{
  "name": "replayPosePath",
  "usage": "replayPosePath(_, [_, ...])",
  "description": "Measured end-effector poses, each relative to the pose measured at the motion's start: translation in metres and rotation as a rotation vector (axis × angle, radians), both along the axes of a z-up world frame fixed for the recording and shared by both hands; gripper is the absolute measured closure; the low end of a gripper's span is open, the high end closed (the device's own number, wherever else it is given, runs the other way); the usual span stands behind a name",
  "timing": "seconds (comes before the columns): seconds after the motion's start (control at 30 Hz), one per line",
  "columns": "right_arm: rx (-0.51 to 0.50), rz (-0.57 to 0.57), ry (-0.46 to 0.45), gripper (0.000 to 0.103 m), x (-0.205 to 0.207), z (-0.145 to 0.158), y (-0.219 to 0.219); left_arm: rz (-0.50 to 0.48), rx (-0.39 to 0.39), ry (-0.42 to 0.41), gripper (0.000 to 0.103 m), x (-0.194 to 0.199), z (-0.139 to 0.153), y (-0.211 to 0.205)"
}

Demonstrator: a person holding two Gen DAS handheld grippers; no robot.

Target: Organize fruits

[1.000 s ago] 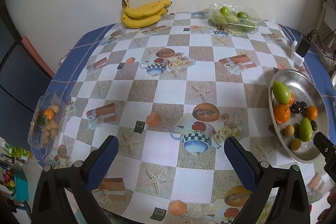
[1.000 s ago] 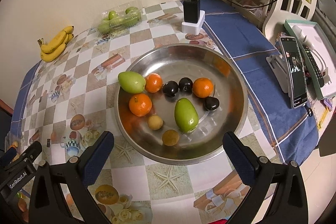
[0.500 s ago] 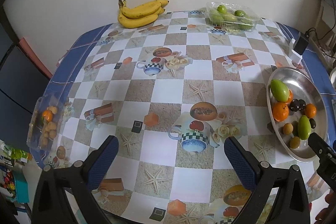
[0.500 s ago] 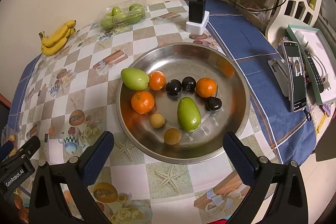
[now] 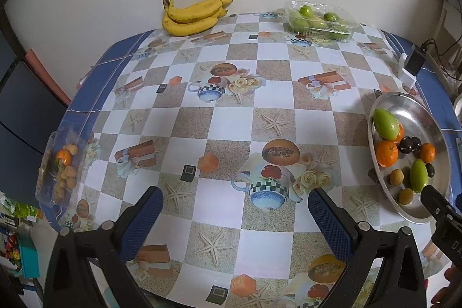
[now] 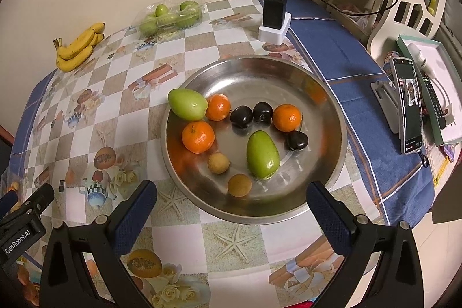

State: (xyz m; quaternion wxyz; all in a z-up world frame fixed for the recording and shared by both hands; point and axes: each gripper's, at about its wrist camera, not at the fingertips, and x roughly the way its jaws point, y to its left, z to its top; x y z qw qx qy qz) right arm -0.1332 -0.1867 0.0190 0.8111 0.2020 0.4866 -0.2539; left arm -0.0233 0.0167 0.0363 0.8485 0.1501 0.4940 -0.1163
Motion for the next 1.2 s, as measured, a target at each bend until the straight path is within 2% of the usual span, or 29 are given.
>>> replayPosePath(1.2, [0.001, 0.009, 0.015, 0.0, 0.0033, -0.0046, 0.0041, 0.01, -0.003, 0.001, 0.001, 0.0036, 0.0004, 0.0049])
